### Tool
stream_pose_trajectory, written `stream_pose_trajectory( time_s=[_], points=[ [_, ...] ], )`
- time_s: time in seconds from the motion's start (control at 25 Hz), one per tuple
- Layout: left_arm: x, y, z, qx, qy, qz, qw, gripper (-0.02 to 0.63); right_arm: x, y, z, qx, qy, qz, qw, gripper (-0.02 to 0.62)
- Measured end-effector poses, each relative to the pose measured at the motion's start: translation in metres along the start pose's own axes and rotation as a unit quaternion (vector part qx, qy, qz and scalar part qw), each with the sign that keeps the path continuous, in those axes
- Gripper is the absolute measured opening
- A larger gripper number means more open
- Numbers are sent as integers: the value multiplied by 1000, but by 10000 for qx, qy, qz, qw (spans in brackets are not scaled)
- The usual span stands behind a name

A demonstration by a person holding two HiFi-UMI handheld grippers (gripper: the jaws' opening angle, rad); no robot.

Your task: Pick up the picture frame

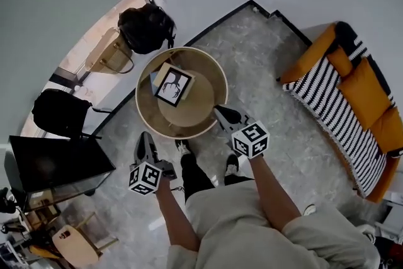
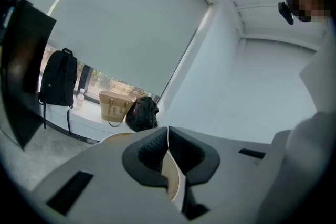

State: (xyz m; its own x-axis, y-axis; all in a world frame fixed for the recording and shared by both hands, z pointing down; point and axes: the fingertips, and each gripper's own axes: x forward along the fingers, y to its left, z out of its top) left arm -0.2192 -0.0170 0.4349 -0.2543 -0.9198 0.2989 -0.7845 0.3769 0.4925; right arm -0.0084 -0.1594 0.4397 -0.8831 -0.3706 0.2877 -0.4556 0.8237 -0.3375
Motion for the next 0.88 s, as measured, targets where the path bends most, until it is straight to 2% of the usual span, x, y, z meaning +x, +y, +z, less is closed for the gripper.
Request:
stream_pose_trajectory(
  time_s=[0.08, 0.2, 0.36, 0.48, 0.56, 0.68, 0.88],
  points=[
    [24, 15, 15, -51, 43, -197, 9998, 21, 19, 0, 0, -9, 72, -164, 9998, 35],
    [68, 40, 37, 145, 246, -469, 9985, 21, 60, -3, 1, 15, 148, -429, 9990, 35],
    [129, 69, 41, 355, 812, -843, 9925, 21, 124, -4, 7, 159, 215, -688, 9973, 35],
    [163, 91, 36, 640, 1343, -1116, 9826, 21, 178, 8, 1, 320, 337, -639, 9969, 35],
    [183, 104, 25, 642, 1631, -1338, 9754, 21, 207, 11, -8, 214, 550, -728, 9956, 35],
    [209, 121, -6, 617, 2190, -1777, 9574, 21, 231, 6, -29, 166, 813, -973, 9918, 35],
    [255, 157, -55, 854, 2740, -2071, 9353, 21, 272, -12, -79, 103, 1234, -791, 9892, 35]
  ],
)
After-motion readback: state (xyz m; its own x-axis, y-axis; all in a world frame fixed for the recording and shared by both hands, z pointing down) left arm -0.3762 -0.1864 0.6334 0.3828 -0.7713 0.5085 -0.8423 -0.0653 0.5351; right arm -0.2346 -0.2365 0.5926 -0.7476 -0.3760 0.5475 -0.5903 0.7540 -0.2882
